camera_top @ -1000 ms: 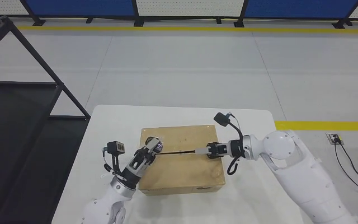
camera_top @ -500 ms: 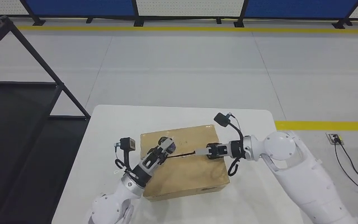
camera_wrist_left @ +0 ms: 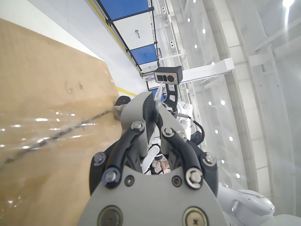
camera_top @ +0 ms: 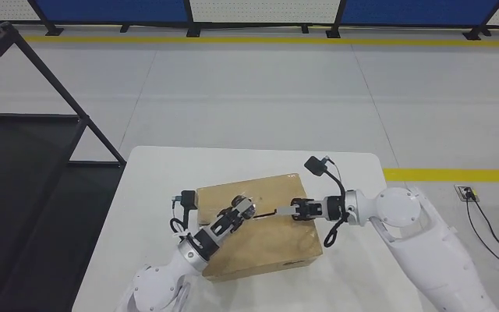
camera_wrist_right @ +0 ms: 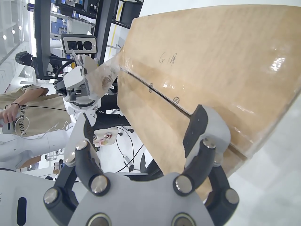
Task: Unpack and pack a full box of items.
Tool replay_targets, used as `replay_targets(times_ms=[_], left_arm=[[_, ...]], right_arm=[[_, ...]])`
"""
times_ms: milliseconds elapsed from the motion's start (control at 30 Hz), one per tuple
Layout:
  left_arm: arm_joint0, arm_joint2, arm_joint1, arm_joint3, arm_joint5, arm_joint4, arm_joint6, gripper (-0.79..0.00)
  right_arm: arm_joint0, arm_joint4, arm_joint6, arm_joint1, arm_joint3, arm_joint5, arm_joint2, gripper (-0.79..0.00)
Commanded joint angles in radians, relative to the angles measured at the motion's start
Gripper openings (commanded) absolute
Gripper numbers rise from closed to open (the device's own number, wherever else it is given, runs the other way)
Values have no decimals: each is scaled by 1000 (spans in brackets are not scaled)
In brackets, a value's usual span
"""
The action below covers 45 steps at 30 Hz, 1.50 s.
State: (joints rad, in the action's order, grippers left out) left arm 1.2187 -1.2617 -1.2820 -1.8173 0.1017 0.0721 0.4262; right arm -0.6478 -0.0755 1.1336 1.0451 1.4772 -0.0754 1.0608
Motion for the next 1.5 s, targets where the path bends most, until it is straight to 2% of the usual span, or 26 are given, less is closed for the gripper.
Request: replay_targets(times_ms=[0,33,67,100,133,200,700,900,1033,1167,1333,1467], left_arm=[[-7,4,0,6,-5,-7,5,-591],[-10,7,0,8,-8,-11,11,-465],[-13,9,0,10,-10,-15,12,-409],[-15,12,0,11,-11,-18,13,-206],[-17,14,0,12,-12,-22,14,-52],[-20,18,0,14,-12,-25,14,0],[-35,37,-2,16,-9,-15,22,0],[-19,16,-2,-28,26,83,40,0],[10,-39,-2,-90,108,160,-12,0],[44,-154,2,-129,154,264,-79,0],[83,-295,13,-100,140,359,-79,0],[122,-350,19,-60,139,374,-47,0]], right_arm=[[-2,4,4,-1,4,2,-1,0],[-2,6,7,-1,4,3,-4,0],[0,7,8,0,3,3,-6,0],[1,9,10,0,1,5,-9,0],[3,9,10,0,0,6,-11,0],[6,9,12,1,-3,6,-14,0],[11,0,-7,2,-10,-1,-15,0],[9,3,-4,0,-5,-7,-10,0],[17,6,-2,3,-11,-4,-24,0],[37,-1,-3,9,-26,-2,-42,0],[67,-7,-15,20,-43,-10,-68,0],[102,-11,-19,32,-78,-4,-98,0]])
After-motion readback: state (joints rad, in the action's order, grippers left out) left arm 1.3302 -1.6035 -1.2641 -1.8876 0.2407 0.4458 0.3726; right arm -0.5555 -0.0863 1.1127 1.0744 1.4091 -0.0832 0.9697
